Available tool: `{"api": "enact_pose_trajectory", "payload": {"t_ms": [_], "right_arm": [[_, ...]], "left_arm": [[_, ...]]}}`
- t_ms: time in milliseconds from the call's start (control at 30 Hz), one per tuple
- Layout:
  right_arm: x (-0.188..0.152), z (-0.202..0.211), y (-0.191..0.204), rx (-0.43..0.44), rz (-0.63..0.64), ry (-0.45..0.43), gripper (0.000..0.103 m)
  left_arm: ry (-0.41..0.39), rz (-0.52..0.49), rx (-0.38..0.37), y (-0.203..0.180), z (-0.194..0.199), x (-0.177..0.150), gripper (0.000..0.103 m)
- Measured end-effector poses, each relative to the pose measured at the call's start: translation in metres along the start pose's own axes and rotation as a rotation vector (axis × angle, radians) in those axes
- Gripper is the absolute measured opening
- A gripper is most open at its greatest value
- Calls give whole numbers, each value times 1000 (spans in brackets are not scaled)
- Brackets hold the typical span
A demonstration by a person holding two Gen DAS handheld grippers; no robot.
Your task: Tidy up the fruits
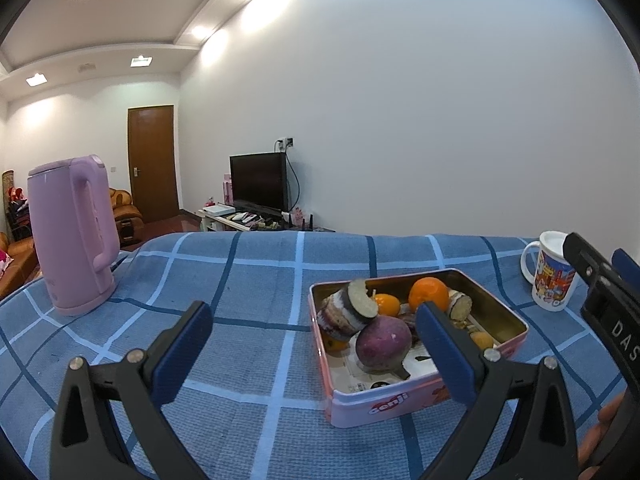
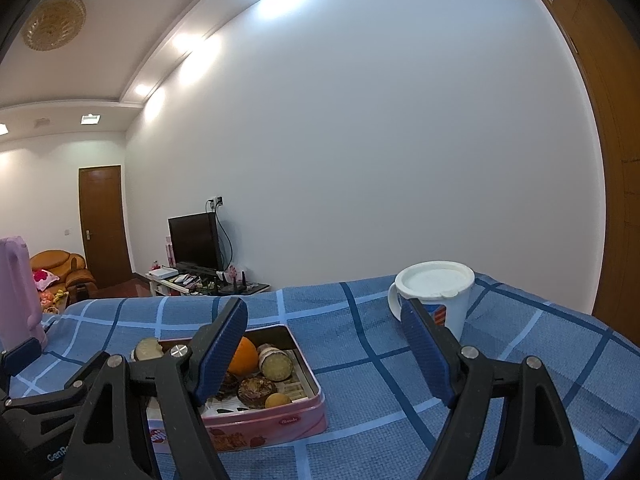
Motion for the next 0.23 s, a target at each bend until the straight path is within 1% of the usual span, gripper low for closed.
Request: {"api": "enact_pose_trajectory", "payload": {"t_ms": [233], "right_arm": [[1,-2,-3,-13,-8,6,80]], "left_arm": [[6,1,1,0,-1,0,103]]}}
Point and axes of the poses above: each gripper's, at about its wrist camera, not at the fingertips, and z roughly against the way its jaws point, y to its left, x to its top, the point moved 7 cm from there along -z, roughly the way its jaws point, and after that the axes turned 14 degrees about -z, right-handed, at the moved point
